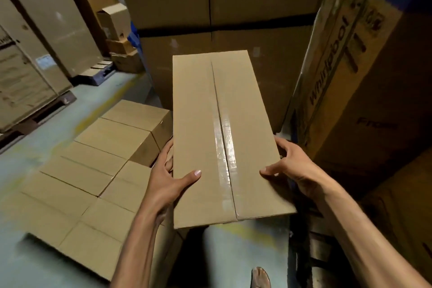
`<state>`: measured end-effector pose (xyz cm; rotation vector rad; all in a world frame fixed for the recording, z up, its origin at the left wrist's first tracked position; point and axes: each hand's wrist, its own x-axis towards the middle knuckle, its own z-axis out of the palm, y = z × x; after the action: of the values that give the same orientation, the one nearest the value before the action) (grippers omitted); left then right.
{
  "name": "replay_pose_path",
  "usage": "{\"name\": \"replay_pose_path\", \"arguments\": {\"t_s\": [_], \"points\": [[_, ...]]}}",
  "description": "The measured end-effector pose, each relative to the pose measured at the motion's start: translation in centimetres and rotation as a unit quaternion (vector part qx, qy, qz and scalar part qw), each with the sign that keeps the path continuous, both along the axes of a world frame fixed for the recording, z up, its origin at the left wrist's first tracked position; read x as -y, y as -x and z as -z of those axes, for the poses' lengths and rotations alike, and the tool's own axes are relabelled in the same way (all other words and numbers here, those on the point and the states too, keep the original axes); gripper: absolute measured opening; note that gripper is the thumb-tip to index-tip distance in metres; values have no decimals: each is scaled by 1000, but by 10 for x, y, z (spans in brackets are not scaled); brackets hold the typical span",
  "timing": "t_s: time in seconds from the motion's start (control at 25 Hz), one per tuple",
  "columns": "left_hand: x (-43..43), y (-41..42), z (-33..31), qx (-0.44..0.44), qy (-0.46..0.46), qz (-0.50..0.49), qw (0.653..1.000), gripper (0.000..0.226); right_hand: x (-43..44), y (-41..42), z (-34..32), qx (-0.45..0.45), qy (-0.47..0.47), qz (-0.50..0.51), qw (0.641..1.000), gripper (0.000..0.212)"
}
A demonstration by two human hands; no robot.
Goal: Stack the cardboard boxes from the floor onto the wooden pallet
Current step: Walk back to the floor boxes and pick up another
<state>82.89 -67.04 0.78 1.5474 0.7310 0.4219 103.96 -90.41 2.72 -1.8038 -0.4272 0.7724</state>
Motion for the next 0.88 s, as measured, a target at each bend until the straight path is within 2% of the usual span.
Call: {"name": "replay_pose_path", "arguments": {"t_s": [0.12,0.28,0.44,0.64,0.88], "points": [[-17,-44,10,4,11,-46,999,117,-35,-57,3,-11,-17,-3,1000,85],[-42,-83,30,2,16,-100,995,118,-96,-122,22,-49,-23,-42,998,79],[-80,-111,62,-10,21,-166,986,97,-165,-173,48,-75,2,-108,991,82],[-138,-148,116,-40,80,-250,964,62,-262,-240,87,-67,71,-207,973,78],[-185,-179,177,-131,121,-335,925,68,-368,-295,141,-80,165,-307,934,71]]}}
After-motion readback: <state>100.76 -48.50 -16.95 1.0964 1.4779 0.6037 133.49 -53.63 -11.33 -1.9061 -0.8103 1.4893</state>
